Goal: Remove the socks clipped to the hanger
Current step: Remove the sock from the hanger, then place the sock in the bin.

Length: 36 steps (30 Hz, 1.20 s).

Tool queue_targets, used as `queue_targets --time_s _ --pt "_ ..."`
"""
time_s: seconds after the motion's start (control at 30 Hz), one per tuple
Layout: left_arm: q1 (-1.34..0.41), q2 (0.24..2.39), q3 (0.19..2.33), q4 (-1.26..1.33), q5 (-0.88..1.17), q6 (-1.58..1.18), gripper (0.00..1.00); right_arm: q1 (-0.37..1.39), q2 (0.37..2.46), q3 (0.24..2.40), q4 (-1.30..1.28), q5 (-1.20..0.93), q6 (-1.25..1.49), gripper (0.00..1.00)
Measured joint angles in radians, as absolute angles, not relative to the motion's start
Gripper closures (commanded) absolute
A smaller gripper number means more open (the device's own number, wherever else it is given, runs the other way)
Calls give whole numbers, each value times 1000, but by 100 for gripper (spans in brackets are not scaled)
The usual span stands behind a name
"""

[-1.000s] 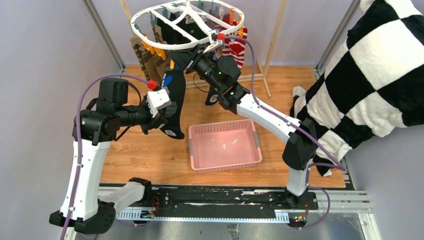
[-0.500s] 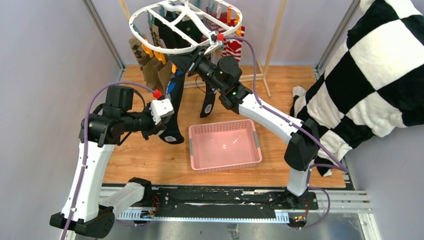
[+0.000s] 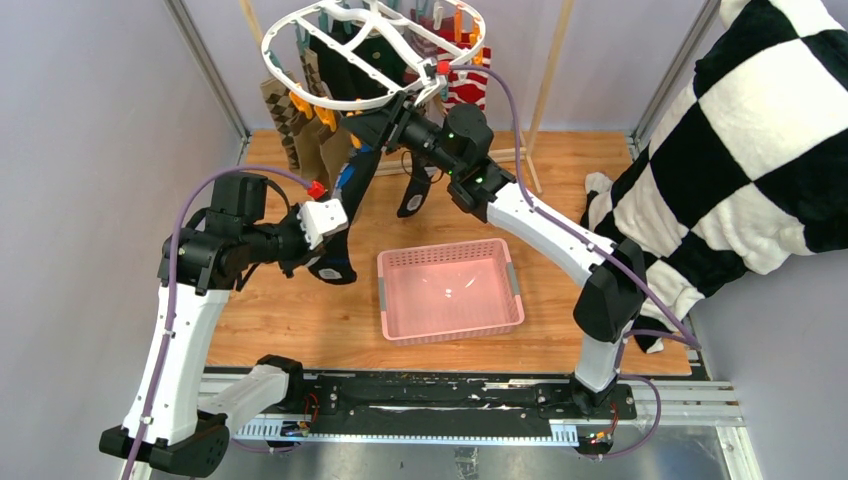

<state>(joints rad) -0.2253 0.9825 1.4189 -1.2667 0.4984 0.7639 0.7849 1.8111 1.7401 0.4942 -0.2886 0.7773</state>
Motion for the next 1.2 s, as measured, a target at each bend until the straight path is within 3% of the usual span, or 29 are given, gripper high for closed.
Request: queue_targets --time_s 0.13,0.23,0.63,0.83,1.07,1.2 --pt "-225 982 1421 -1289 444 764 100 763 1775 1738 447 -334 769 18" --pt "-225 984 1430 -1303 420 763 100 750 1740 1735 423 -351 759 11" --pt "-225 949 1384 -1312 419 778 100 745 1603 1566 395 -376 719 4" --pt "-225 970 1402 -1336 424 778 100 766 1674 1632 382 -350 686 3" --pt "-225 990 1435 -1338 428 771 100 863 1729 1717 368 -183 574 8" --pt "-225 985 1438 -1338 432 771 100 869 1742 1750 367 -165 508 4"
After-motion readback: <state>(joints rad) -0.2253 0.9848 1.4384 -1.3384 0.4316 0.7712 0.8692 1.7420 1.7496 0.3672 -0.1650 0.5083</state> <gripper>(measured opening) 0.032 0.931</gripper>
